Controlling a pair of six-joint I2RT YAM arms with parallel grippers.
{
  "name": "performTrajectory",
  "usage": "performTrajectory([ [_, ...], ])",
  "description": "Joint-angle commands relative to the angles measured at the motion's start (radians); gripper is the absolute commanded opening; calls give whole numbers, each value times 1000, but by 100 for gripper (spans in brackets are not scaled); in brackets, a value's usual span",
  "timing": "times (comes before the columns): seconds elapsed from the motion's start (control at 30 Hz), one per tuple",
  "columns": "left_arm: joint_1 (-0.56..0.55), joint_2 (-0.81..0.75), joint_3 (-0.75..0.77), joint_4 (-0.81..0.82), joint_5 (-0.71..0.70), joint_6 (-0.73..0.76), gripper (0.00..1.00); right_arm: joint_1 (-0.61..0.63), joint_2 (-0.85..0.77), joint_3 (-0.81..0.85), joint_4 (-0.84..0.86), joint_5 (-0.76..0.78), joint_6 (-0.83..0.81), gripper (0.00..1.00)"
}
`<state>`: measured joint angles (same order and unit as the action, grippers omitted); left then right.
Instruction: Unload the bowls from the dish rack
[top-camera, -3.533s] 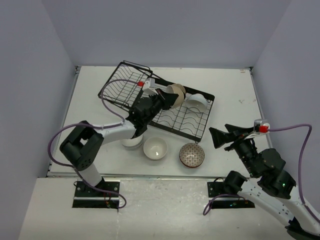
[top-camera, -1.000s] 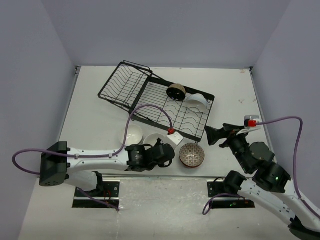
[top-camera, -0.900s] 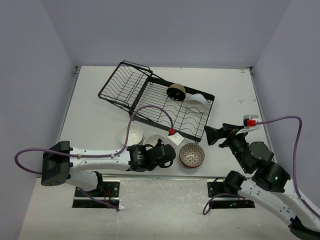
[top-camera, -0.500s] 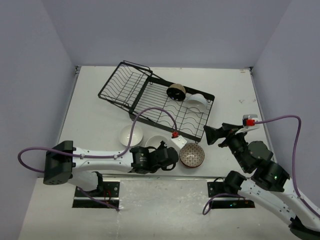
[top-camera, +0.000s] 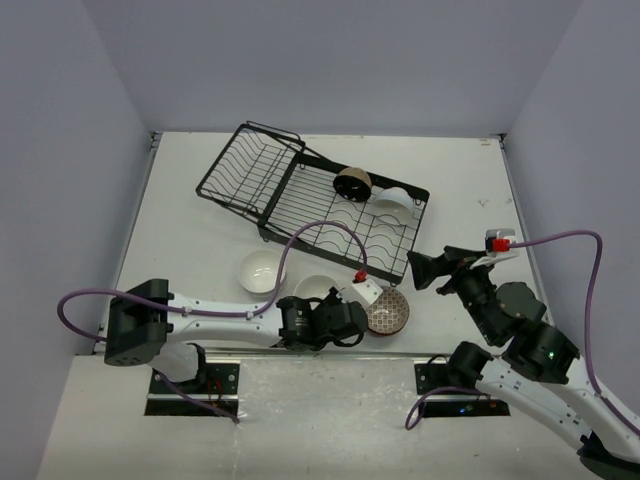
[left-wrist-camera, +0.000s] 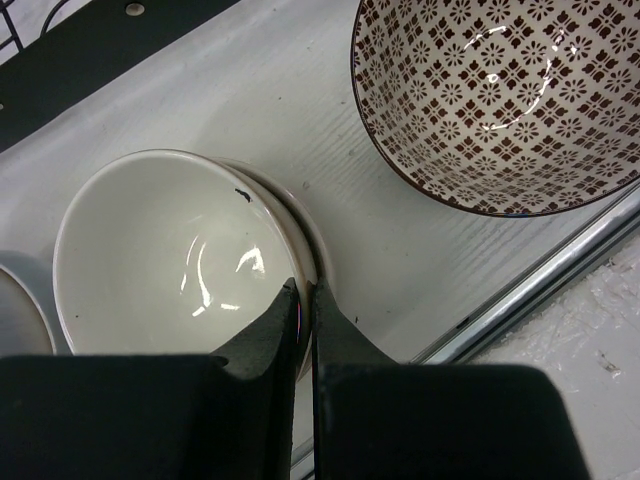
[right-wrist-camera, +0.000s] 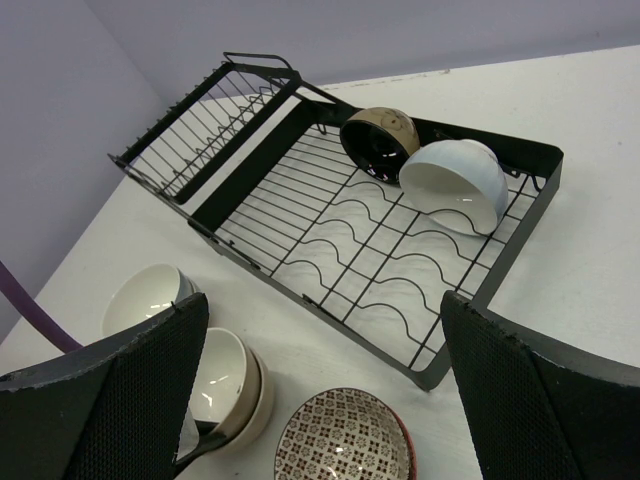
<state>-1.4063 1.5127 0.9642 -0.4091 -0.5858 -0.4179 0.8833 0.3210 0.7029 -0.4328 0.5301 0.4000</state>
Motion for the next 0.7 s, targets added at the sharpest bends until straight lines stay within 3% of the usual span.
performTrajectory([
  [0.0,-5,-3,64,-10,-94,11,0,0,12,7,34,-10,-1,98],
  [0.53,-5,34,96,-45,-62,-1,0,0,12,6,34,-13,2,98],
  [0.67,-5,50,102,-72,-60,-7,9,0,13,7,29,-15,0,98],
])
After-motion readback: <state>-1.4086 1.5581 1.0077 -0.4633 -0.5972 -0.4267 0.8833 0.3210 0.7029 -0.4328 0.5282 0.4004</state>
